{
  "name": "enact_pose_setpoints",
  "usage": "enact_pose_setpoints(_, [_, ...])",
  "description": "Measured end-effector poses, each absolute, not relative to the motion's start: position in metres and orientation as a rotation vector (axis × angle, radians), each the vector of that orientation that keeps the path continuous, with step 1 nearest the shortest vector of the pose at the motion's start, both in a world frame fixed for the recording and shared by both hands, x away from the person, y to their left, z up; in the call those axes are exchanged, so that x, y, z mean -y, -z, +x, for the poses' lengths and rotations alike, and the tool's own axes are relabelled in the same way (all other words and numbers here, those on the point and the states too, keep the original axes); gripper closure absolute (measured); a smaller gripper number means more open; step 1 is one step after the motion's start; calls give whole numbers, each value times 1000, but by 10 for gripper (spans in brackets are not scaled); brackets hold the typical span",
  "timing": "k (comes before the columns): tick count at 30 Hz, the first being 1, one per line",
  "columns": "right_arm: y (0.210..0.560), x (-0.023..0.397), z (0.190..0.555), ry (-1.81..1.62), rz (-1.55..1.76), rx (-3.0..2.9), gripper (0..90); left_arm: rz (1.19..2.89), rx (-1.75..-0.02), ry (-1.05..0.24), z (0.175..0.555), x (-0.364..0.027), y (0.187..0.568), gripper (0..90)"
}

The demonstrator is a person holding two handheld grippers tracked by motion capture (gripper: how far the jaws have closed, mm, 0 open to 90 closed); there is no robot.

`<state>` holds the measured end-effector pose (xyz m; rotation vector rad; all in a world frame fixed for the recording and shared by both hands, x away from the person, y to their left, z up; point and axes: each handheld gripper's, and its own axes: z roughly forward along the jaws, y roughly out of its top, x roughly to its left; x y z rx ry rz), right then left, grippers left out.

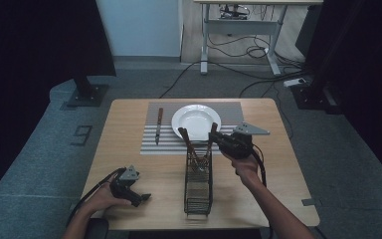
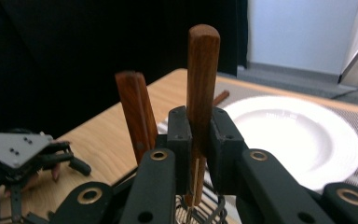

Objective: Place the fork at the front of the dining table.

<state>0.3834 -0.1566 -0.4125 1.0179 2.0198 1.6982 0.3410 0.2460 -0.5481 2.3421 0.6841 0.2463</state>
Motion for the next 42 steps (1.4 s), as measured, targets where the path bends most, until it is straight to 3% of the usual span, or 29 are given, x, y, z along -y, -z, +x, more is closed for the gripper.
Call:
enact_pose_setpoints(24, [354, 209, 363, -1841, 974, -1714, 804, 2342, -684, -246, 341, -246, 548, 0])
enact_pose_setpoints(42, [371, 231, 379, -1712, 1071, -1696, 804, 2343, -684, -247, 341, -246, 548, 0])
